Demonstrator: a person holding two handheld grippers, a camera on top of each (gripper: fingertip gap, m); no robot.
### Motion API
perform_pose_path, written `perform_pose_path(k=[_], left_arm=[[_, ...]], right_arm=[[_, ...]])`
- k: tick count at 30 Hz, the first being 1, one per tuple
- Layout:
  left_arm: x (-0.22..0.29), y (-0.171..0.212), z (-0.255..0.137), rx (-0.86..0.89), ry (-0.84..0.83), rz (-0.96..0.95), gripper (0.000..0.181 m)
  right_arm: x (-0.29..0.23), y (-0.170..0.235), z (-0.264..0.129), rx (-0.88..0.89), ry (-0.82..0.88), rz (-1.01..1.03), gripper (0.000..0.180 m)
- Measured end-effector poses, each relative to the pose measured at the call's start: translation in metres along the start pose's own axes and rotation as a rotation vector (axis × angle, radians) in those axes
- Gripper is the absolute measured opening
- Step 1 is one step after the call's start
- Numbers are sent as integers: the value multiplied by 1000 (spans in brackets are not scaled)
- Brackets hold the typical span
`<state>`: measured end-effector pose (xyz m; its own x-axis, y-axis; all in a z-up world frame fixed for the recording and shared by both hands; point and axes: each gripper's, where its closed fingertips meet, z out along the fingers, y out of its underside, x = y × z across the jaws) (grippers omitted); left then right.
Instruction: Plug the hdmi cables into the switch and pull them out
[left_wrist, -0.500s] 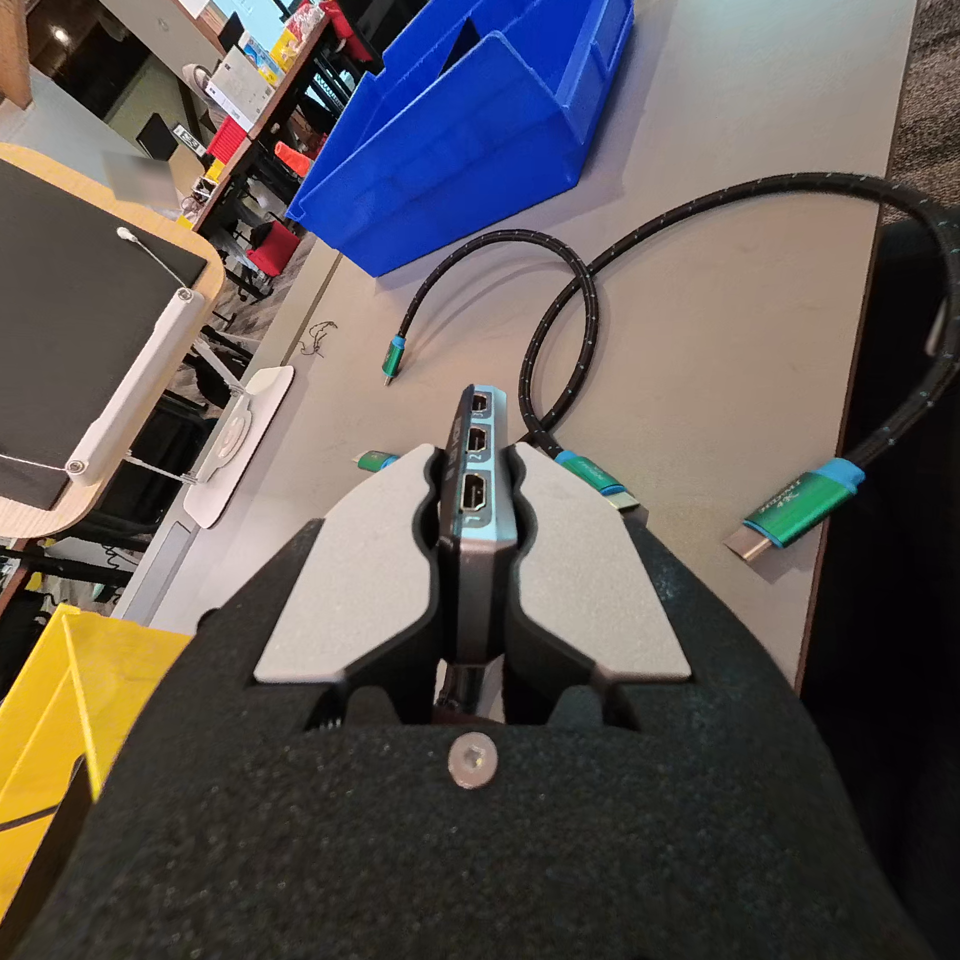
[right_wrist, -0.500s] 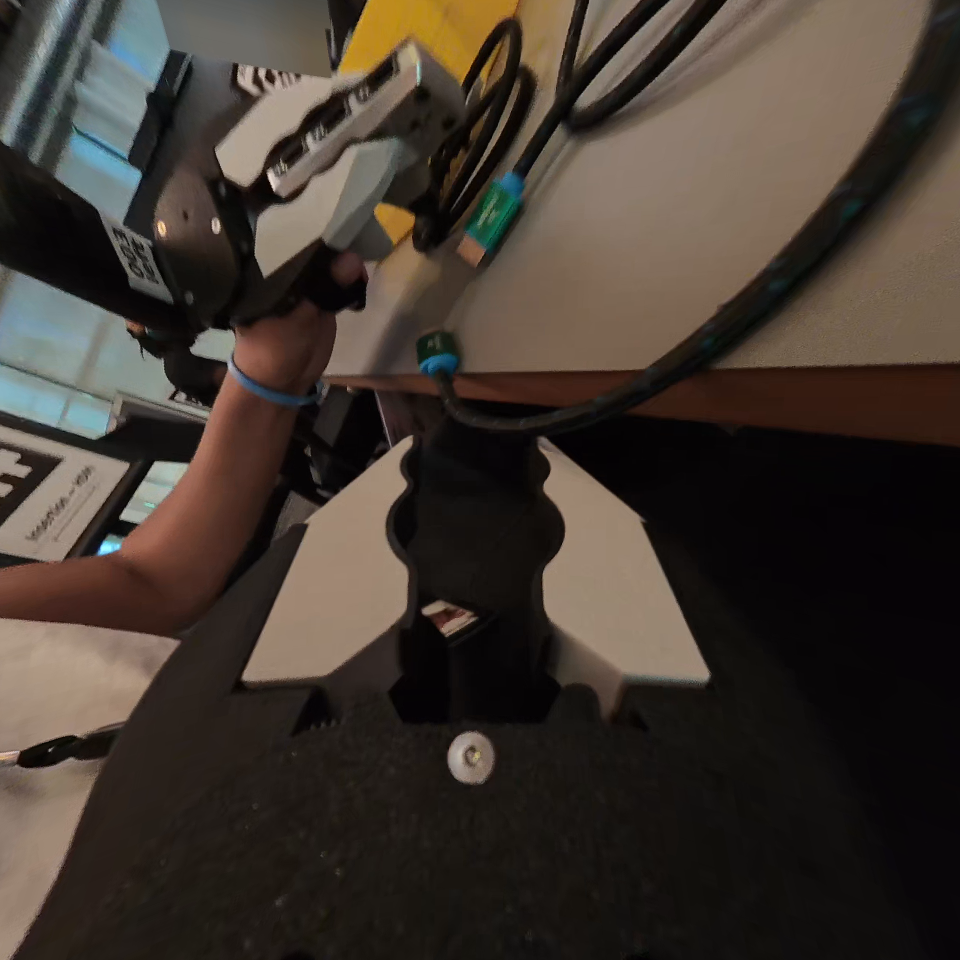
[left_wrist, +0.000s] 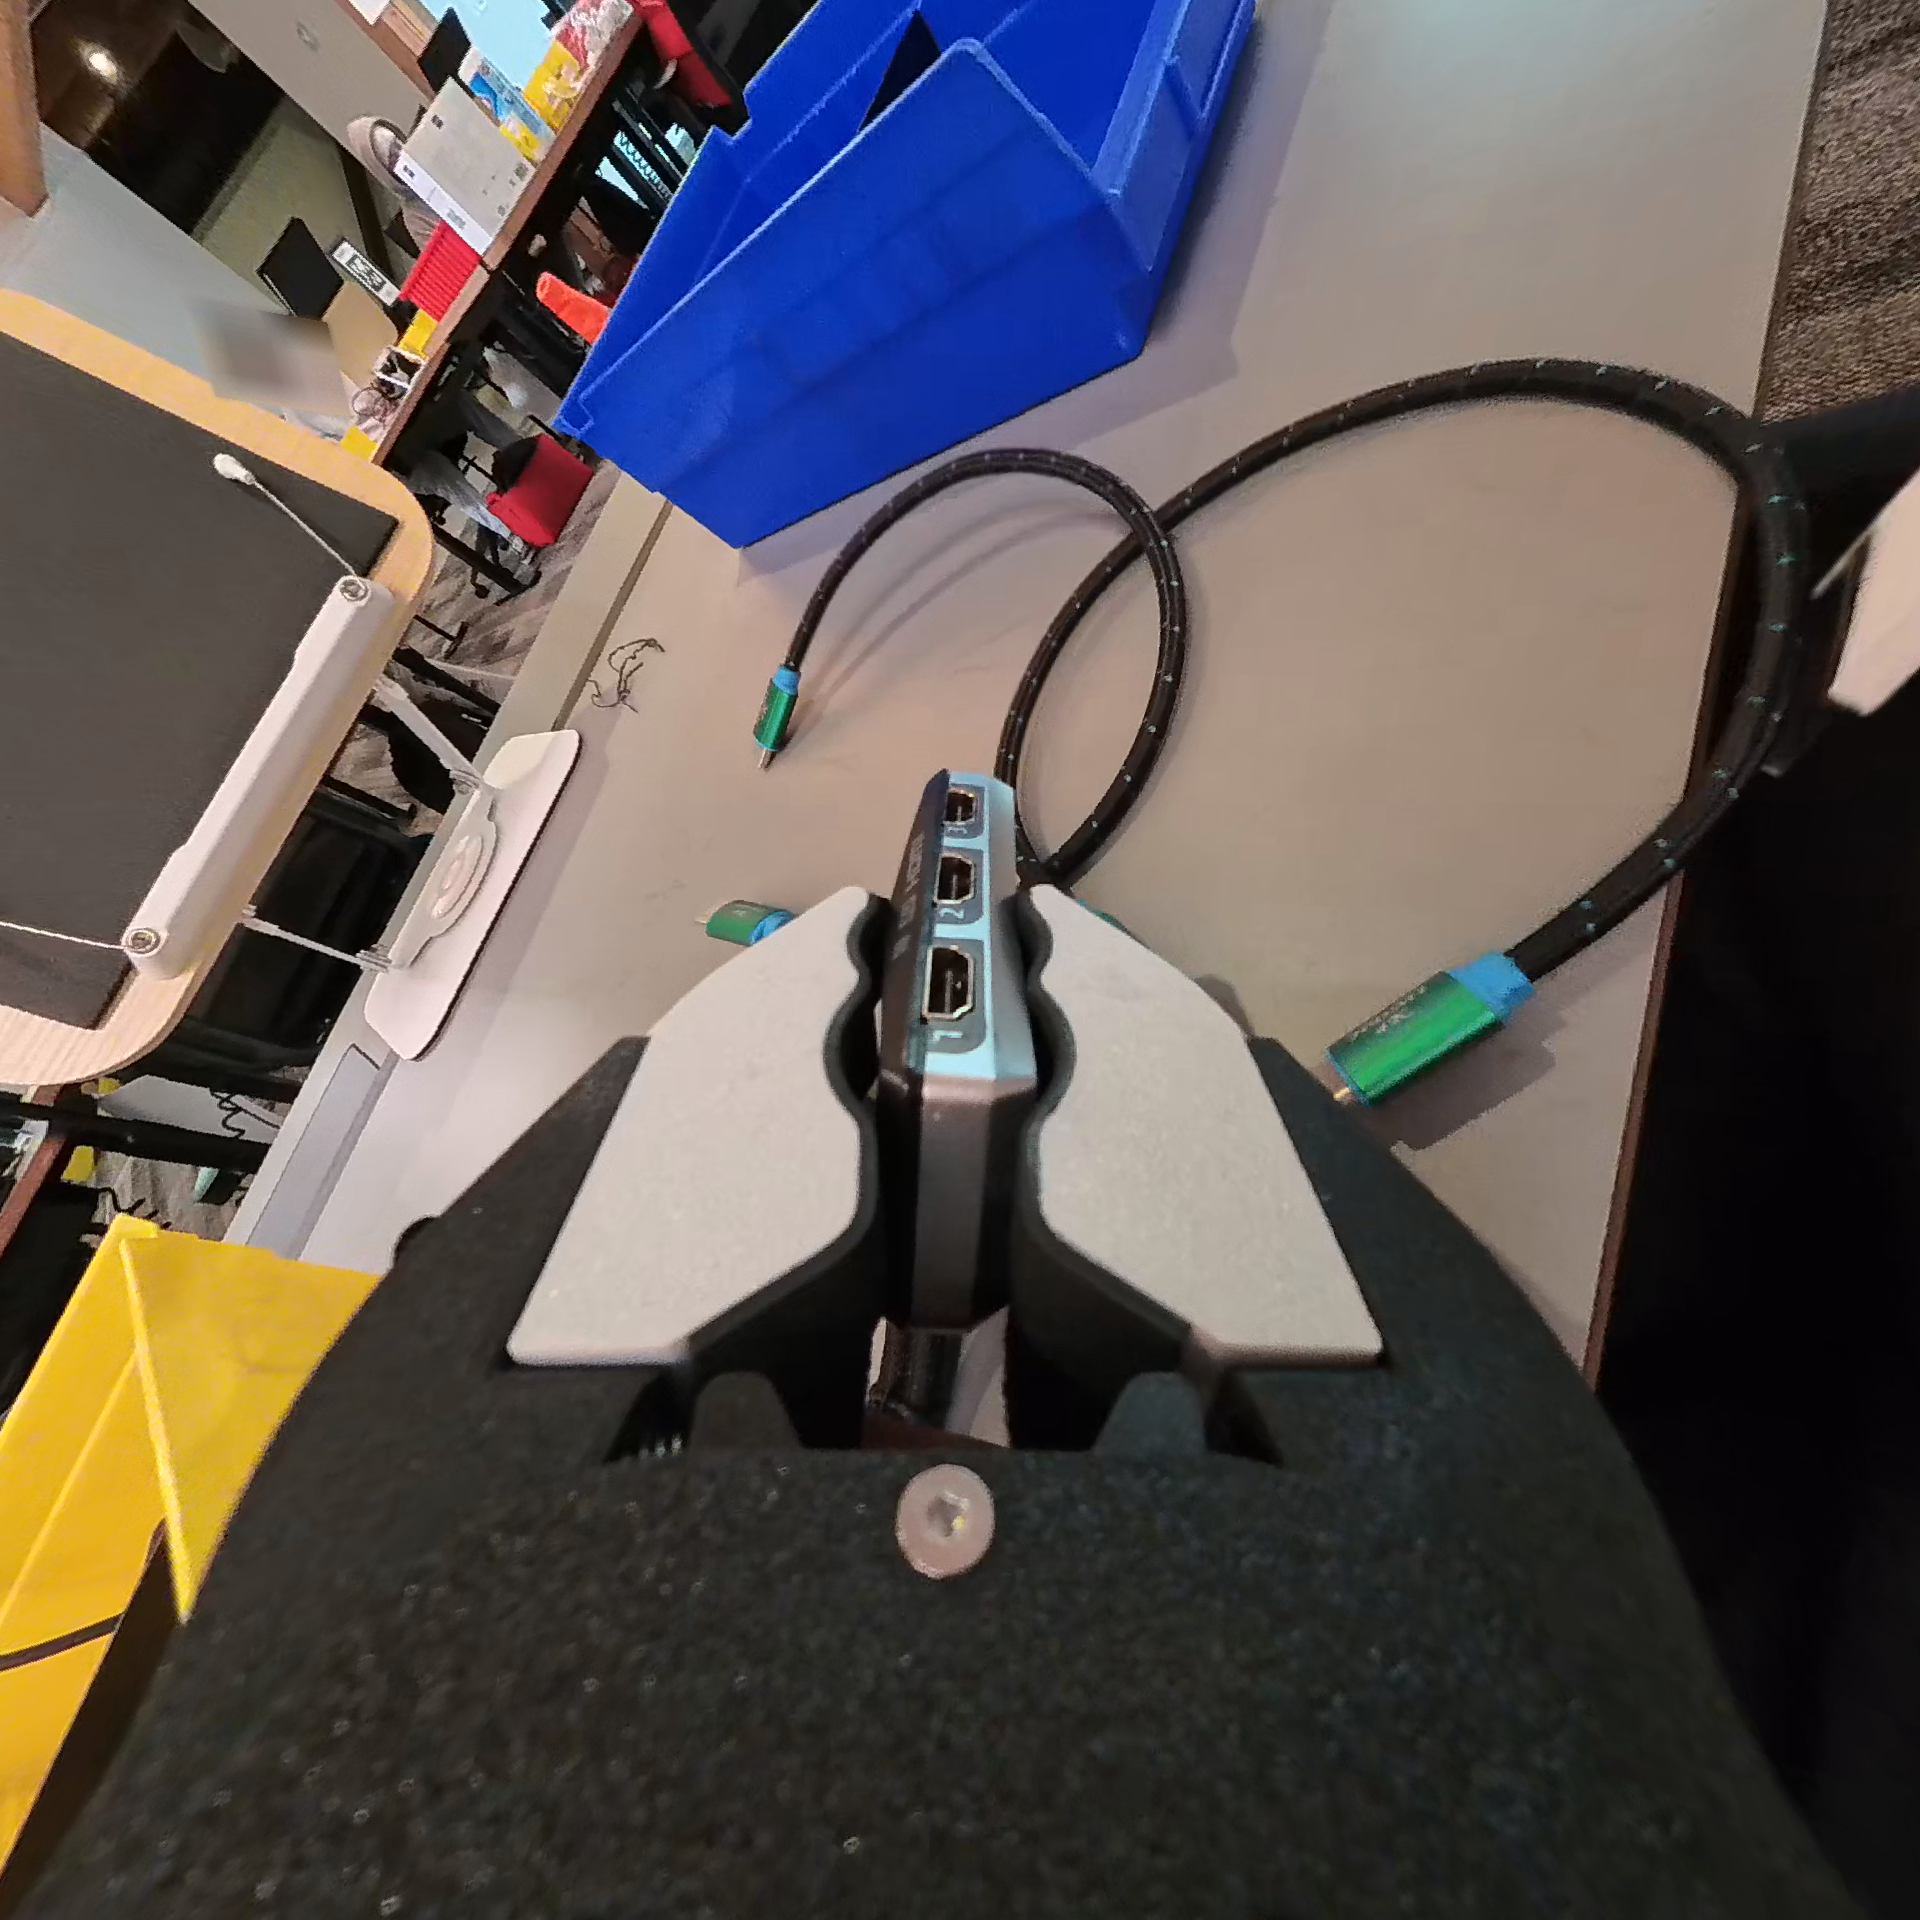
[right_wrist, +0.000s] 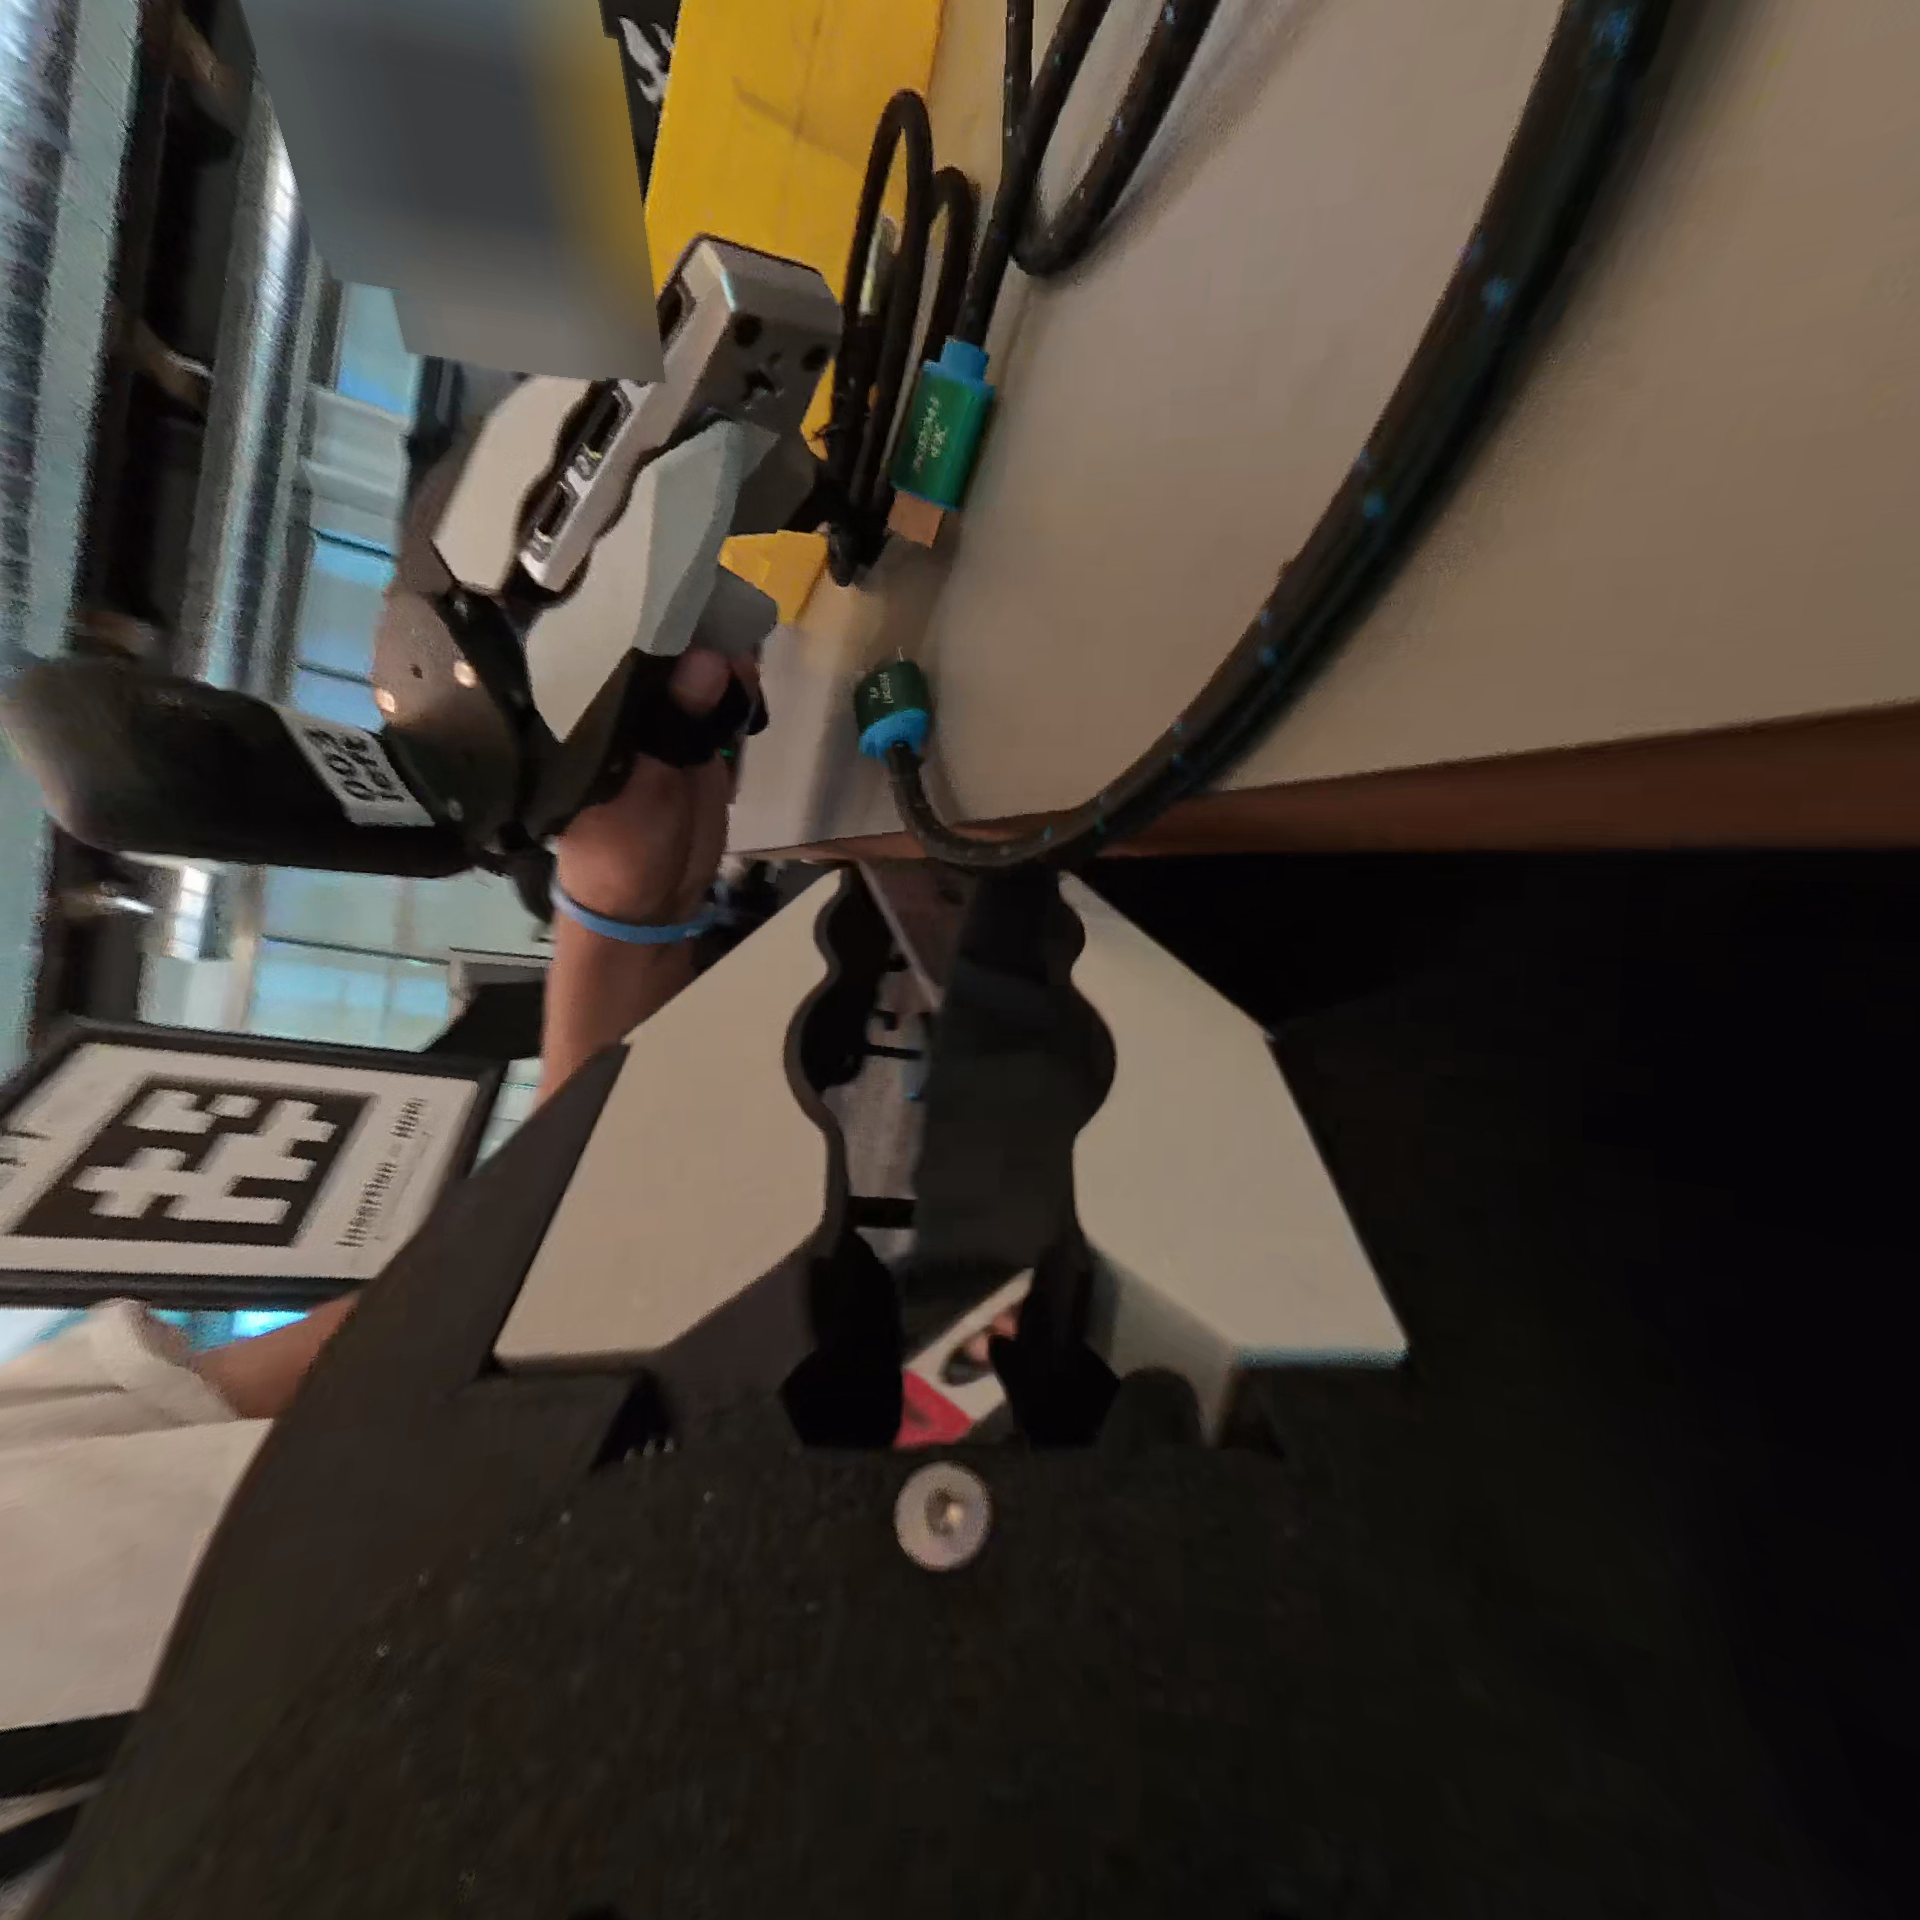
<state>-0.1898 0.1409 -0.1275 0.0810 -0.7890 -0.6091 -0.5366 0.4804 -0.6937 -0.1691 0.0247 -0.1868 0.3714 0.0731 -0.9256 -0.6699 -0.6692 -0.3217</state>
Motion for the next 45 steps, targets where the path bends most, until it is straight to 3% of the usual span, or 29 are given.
perform_pose_path(k=[4, 7, 10, 13, 19, 25, 31, 35, 38, 45], left_arm=[[0, 0, 0, 0, 1, 1, 23], [0, 0, 0, 1, 2, -1, 23], [0, 0, -1, 3, 2, -2, 23], [0, 0, -1, 4, 3, -1, 23], [-3, -1, -3, 17, -9, -1, 22], [-14, -10, -10, 66, -66, 14, 22], [-13, -18, -12, 111, -109, 125, 22], [-12, -20, -11, 110, -117, 148, 22], [-10, -18, -11, 109, -102, 138, 22], [-3, -15, -10, 111, -55, 142, 22]], right_arm=[[-12, 0, 4, 39, -64, 228, 41], [-4, -8, 8, 88, -34, 256, 40], [4, -6, 10, 74, 7, 246, 13], [-1, -4, 8, 64, -13, 216, 7], [-38, -9, -4, 73, 38, -187, 6], [-79, -58, -23, 175, -60, -305, 6], [-113, -96, -27, 123, -92, -668, 6], [-125, -95, -20, 65, -190, -765, 6], [-115, -86, -12, 3, -142, -896, 7], [-114, -86, -14, -10, -143, -981, 7]])
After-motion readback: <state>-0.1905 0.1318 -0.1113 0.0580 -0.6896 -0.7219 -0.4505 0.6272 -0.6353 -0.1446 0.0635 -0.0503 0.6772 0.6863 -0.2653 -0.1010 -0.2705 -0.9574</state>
